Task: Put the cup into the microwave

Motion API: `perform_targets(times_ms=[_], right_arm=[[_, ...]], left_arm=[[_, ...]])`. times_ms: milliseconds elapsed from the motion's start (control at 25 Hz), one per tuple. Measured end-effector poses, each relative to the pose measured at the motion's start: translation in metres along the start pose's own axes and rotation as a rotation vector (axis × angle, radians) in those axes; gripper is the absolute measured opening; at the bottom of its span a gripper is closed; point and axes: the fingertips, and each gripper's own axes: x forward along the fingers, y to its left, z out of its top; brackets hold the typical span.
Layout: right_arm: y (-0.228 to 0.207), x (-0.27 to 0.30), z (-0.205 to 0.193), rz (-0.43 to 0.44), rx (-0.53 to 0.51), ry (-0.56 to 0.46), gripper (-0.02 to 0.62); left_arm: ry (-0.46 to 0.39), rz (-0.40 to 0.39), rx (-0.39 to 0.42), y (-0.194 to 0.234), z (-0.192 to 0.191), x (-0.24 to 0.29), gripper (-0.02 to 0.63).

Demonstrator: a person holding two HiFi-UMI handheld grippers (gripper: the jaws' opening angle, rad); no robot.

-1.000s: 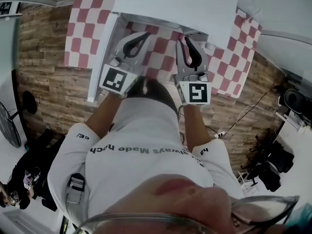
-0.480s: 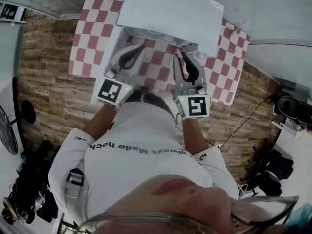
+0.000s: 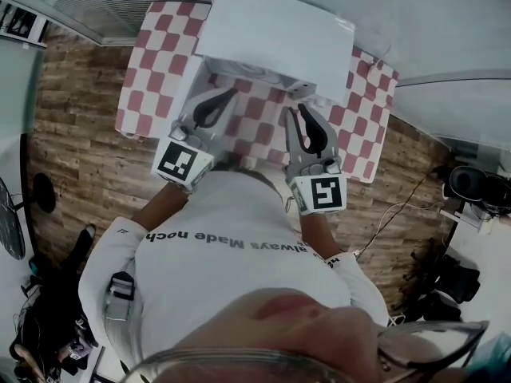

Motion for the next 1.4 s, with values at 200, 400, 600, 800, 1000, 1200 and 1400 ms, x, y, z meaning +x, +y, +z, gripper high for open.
perform_targets(times_ms=[200,400,600,800,1000,1200,1400], right_arm=[[0.006,-0.009,0.014,0.022,-0.039,-0.004,0.071],[0.009,-0.015,0.021,0.026,-0.032,-0.005,0.071],[0.007,-0.015,0.030,0.018,-0.017,-0.033,0.072],[0.007,-0.013,0.030,0.022,-0.027,-0.028,0.072],[0.007,-0.009,0.025,0.035,-0.040,-0.007,0.072],[0.006,-0.006,0.025,0.039,-0.047,-0.009,0.072],[0.006,-0.004,0.024,0.038,-0.051,0.003,0.072]], left_arm=[[-0.019,-0.018,0.007,-0.009,0.014,-0.003,0.005],[-0.025,-0.018,0.006,-0.009,0.020,-0.012,0.005],[-0.026,-0.019,0.008,-0.008,0.022,-0.011,0.005],[-0.030,-0.030,0.011,-0.010,0.023,-0.007,0.005],[-0.034,-0.043,0.011,-0.011,0.024,-0.002,0.005],[-0.032,-0.050,0.007,-0.009,0.023,0.002,0.005],[-0.035,-0.057,0.004,-0.009,0.023,0.003,0.005]])
